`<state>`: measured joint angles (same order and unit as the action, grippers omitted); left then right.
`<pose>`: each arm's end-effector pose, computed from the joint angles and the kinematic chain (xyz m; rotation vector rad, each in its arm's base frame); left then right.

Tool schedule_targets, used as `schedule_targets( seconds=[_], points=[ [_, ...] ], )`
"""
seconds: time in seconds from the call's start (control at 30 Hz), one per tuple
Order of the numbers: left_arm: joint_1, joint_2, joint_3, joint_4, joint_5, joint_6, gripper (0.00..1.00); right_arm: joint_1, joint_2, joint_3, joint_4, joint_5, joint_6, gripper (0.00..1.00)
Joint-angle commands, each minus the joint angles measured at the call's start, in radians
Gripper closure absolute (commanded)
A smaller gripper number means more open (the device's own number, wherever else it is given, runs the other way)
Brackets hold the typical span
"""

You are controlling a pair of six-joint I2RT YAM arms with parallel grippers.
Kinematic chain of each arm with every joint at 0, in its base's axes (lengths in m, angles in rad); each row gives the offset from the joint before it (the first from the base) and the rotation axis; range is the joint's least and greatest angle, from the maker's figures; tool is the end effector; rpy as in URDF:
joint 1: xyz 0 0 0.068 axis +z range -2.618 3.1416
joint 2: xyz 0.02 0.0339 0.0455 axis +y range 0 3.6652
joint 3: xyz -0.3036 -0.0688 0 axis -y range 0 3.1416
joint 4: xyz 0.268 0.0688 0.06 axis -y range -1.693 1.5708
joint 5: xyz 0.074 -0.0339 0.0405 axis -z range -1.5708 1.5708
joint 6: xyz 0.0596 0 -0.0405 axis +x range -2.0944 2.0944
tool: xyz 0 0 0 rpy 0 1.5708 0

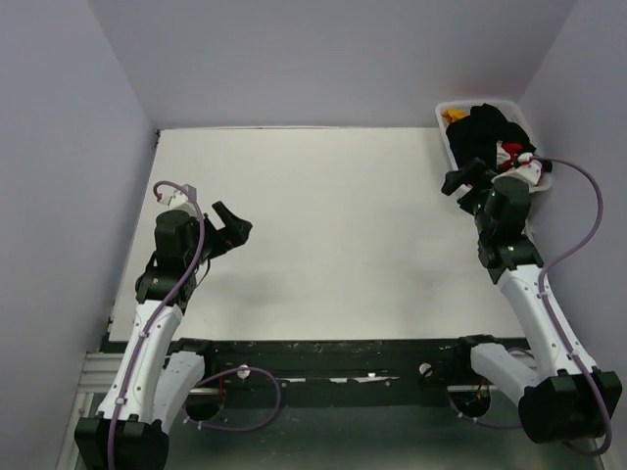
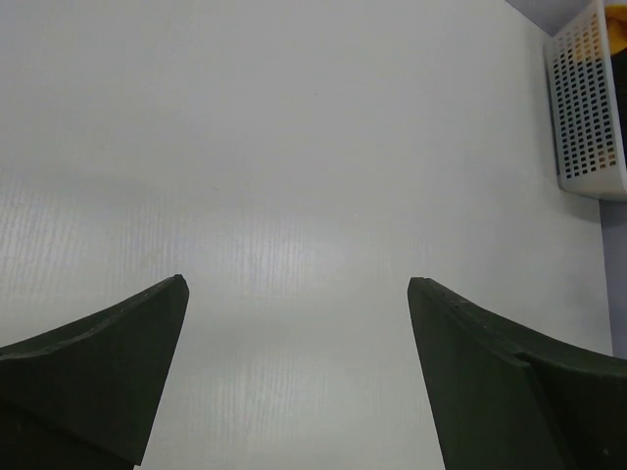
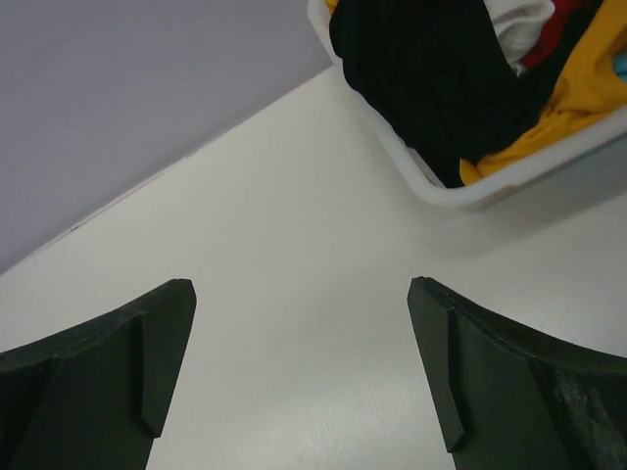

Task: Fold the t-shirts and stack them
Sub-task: Grab crumpled tshirt from bin with the right arm

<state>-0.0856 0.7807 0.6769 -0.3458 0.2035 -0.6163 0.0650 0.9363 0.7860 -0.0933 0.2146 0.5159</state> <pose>0.1946 -0.0288 0.3015 -0.4143 2.0298 -0.6444 0.2426 0.0031 0.3453 0.5525 1.7279 0.2182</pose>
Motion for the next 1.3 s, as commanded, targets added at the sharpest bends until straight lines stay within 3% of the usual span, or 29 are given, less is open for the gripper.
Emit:
schedule_targets(
  seconds=[0.0, 0.17, 0.33, 0.57, 0.73, 0.87, 0.93, 1.07, 1.27],
  points=[
    [-0.003, -0.047, -0.023, 0.062, 0.01, 0.028, 0.01, -0.004, 0.12, 0.112, 0.118, 0.063, -0.101, 0.0],
    [-0.002, -0.069, -0.035, 0.076, -0.04, 0.016, 0.02, -0.005, 0.372, 0.297, 0.146, 0.2, -0.176, 0.0],
    [0.0, -0.098, -0.062, 0.094, -0.122, -0.002, 0.01, -0.005, 0.699, 0.63, -0.006, 0.281, -0.208, 0.0],
    [0.003, -0.156, -0.095, 0.056, -0.26, -0.026, 0.01, -0.018, 1.066, 0.965, -0.095, 0.676, -0.288, 0.0],
    [0.003, -0.164, -0.102, 0.07, -0.263, -0.03, 0.01, -0.053, 1.222, 1.073, -0.085, 0.612, -0.319, 0.0],
    [0.003, -0.158, -0.101, 0.069, -0.267, -0.031, 0.02, -0.056, 1.323, 1.144, 0.011, 0.589, -0.397, 0.08],
    [0.003, -0.155, -0.101, 0.068, -0.272, -0.033, 0.01, -0.056, 1.348, 1.181, 0.029, 0.595, -0.415, 0.17],
    [0.003, -0.153, -0.1, 0.062, -0.282, -0.037, 0.01, -0.055, 1.325, 1.211, 0.06, 0.629, -0.442, 0.61],
    [0.003, -0.152, -0.101, 0.061, -0.279, -0.043, 0.02, -0.054, 1.189, 1.19, 0.108, 0.609, -0.486, 0.9]
  ],
)
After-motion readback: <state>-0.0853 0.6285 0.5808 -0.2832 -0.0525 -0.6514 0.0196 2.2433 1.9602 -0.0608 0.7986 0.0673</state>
